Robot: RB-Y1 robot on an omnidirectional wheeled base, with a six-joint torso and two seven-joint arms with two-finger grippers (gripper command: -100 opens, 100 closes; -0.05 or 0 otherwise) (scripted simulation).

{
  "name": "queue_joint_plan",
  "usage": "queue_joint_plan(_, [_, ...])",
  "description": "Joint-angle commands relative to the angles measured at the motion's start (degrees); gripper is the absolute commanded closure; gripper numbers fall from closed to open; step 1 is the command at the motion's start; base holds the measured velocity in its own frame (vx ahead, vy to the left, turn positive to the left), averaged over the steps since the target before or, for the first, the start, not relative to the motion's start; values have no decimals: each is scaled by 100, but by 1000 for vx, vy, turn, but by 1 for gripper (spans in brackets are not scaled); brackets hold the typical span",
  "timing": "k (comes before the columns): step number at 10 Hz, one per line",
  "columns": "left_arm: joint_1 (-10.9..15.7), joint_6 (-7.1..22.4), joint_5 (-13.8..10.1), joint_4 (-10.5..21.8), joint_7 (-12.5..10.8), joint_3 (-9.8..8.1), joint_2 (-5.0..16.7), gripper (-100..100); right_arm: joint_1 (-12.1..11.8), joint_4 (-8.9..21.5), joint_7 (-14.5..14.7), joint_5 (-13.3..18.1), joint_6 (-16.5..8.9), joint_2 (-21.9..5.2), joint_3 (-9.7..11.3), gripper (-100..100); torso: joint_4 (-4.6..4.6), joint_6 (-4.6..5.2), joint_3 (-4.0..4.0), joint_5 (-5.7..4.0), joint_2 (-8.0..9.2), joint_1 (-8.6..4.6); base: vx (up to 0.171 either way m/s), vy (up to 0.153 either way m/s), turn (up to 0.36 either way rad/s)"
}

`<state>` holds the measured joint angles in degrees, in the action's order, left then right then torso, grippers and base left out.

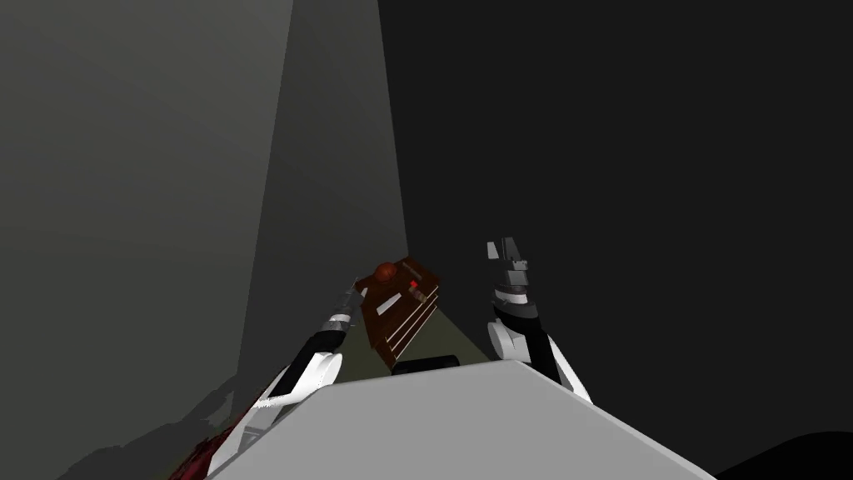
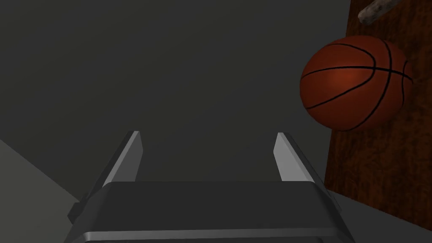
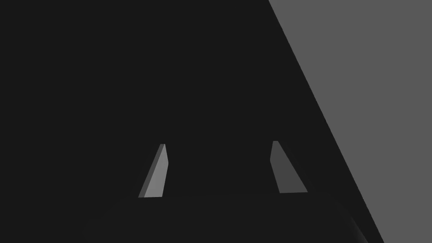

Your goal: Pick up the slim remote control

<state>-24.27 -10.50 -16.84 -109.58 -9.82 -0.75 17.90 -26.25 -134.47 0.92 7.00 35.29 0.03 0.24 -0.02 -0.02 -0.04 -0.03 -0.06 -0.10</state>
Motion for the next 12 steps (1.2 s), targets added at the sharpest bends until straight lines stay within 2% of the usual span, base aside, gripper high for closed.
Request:
queue_joint_plan(1, [118,199,-249,286,-246,32,131,-100,0,0,0,0,0,0,0,0,0,0,0,0,0,0,20,-26,-361])
queue_joint_plan(2, [118,199,-249,420,-246,32,131,-100,1,0,0,0,0,0,0,0,1,4,1,0,1,-1,21,-15,-147])
queue_joint_plan(3, [186,386,-465,606,-458,46,254,-100,0,0,0,0,0,0,0,0,1,-4,2,0,3,2,31,-19,-285])
queue_joint_plan(5, [186,386,-465,697,-458,46,254,-100,0,0,0,0,0,0,0,0,1,-3,1,0,2,3,18,-9,-76])
queue_joint_plan(6, [257,580,-682,908,-671,58,374,-100,-1,0,0,0,0,0,-1,0,1,-5,4,1,7,5,18,-22,-314])
queue_joint_plan(7, [257,580,-682,953,-671,58,374,-100,1,0,0,0,0,0,0,0,2,3,4,0,6,0,20,-13,-189])
queue_joint_plan(8, [329,783,-897,1130,-881,67,489,-100,0,0,0,0,0,0,0,0,1,-3,3,0,5,3,30,-19,-330])
queue_joint_plan(9, [329,783,-897,1278,-881,67,489,-100,0,0,0,0,0,0,0,0,1,2,1,0,1,1,27,-7,-160])
queue_joint_plan(10, [403,992,-1109,1469,-1088,73,600,-100,-1,0,0,0,0,0,-1,0,0,-5,2,1,3,4,26,-18,-299])
queue_joint_plan(11, [403,992,-1109,1579,-1088,73,600,-100,0,0,0,0,0,0,0,0,1,1,1,0,2,3,23,-9,-164])
queue_joint_plan(12, [478,1140,-1317,1863,-1290,76,705,-100,-1,0,0,0,0,0,-1,0,1,-5,2,0,4,3,28,-14,-328])
